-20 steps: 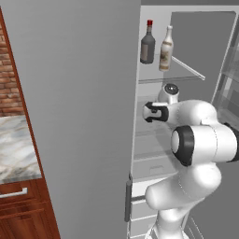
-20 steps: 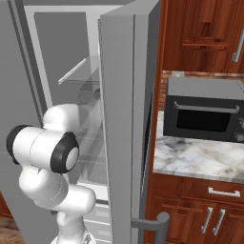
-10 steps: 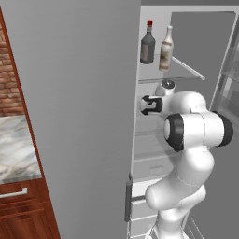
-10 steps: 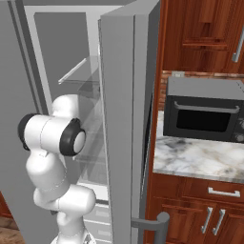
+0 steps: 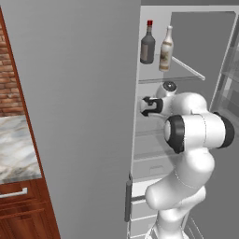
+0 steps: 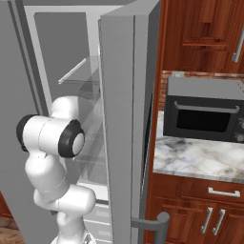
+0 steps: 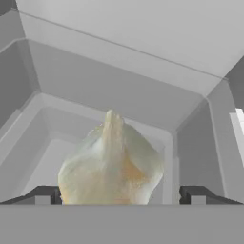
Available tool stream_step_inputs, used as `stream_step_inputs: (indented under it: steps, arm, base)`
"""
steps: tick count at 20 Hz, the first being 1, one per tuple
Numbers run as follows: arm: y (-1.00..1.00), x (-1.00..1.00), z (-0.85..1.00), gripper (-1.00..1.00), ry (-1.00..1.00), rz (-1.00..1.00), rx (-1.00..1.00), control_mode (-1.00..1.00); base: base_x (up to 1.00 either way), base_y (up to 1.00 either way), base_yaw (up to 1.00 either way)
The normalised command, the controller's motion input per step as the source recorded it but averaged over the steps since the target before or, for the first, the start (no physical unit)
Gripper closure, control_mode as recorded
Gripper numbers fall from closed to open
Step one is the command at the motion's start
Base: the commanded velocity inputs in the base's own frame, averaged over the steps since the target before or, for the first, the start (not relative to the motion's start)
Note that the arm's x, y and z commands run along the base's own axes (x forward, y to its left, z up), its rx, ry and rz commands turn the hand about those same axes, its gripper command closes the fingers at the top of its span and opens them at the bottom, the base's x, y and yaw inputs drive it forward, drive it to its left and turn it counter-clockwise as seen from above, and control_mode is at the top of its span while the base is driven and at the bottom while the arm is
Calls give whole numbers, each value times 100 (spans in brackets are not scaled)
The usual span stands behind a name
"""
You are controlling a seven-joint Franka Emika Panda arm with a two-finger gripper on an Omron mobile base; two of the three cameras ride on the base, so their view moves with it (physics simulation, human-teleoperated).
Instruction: Place the liquors on the top shelf of the fridge to keep them out of children's reach, and place the garlic on lower shelves for easy access.
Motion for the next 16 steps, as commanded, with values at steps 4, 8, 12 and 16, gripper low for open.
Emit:
stream_step_inputs:
  steps: [4, 8, 12, 16]
  arm:
    - [0, -29, 2, -100, -1, 0, 0, -100]
    - [1, -42, 13, -100, 0, 0, 0, -100]
    - [10, -77, 4, -100, 2, 0, -3, -100]
    - [23, -100, 0, -100, 5, 2, -7, -100]
  base:
    - [0, 0, 0]
    - [0, 0, 0]
    - [0, 0, 0]
    - [0, 0, 0]
